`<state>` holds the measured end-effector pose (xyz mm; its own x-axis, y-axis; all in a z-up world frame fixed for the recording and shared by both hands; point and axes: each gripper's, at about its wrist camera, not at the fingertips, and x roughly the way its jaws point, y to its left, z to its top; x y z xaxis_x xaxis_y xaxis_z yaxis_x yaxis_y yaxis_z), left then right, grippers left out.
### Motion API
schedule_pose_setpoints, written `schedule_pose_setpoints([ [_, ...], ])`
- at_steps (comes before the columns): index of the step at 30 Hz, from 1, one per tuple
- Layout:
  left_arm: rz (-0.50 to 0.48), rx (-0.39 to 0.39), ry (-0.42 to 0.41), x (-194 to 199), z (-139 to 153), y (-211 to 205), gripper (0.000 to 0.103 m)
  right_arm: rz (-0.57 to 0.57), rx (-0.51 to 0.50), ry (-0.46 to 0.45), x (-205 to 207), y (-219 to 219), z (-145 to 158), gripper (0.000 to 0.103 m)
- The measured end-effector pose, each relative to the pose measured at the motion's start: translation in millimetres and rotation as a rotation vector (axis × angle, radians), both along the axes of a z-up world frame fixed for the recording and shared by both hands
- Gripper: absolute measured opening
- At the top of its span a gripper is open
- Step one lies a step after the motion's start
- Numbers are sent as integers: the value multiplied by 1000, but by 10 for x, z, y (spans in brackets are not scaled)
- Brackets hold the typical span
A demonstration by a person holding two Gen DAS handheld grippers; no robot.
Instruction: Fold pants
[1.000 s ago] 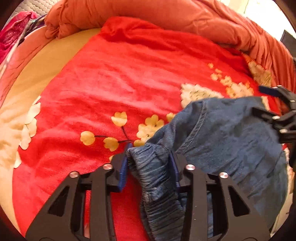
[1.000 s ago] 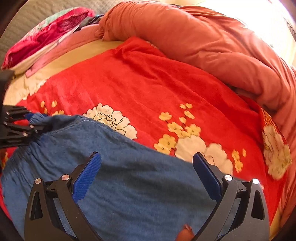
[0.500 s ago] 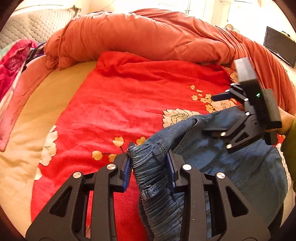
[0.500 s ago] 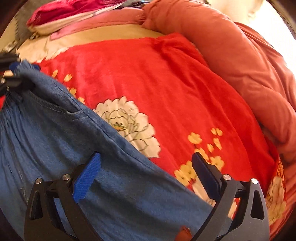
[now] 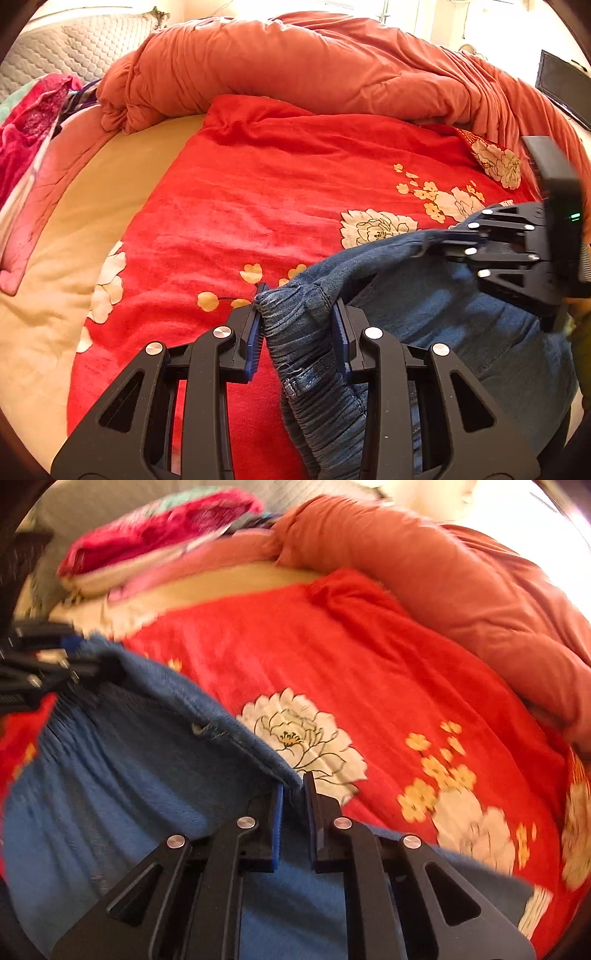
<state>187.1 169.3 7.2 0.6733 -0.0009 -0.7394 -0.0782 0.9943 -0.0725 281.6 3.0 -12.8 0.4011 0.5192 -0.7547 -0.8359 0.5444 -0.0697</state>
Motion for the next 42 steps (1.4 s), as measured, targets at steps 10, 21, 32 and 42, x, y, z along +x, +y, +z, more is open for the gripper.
schedule_pose_setpoints([
  [10, -61, -7, -62, -227, 236, -180, 25, -116, 231, 49, -532, -609, 489, 9],
  [21, -94, 36, -88, -761, 365, -548, 26, -136, 240, 39, -1354, -992, 627, 9],
  [32, -105, 16, -8, -1391, 222, -726, 28, -91, 229, 85, -2044, -1220, 425, 9],
  [42, -30, -42, 136, -1533, -16, -618, 41, 4, 136, 110, -2525, -1063, 60, 9],
])
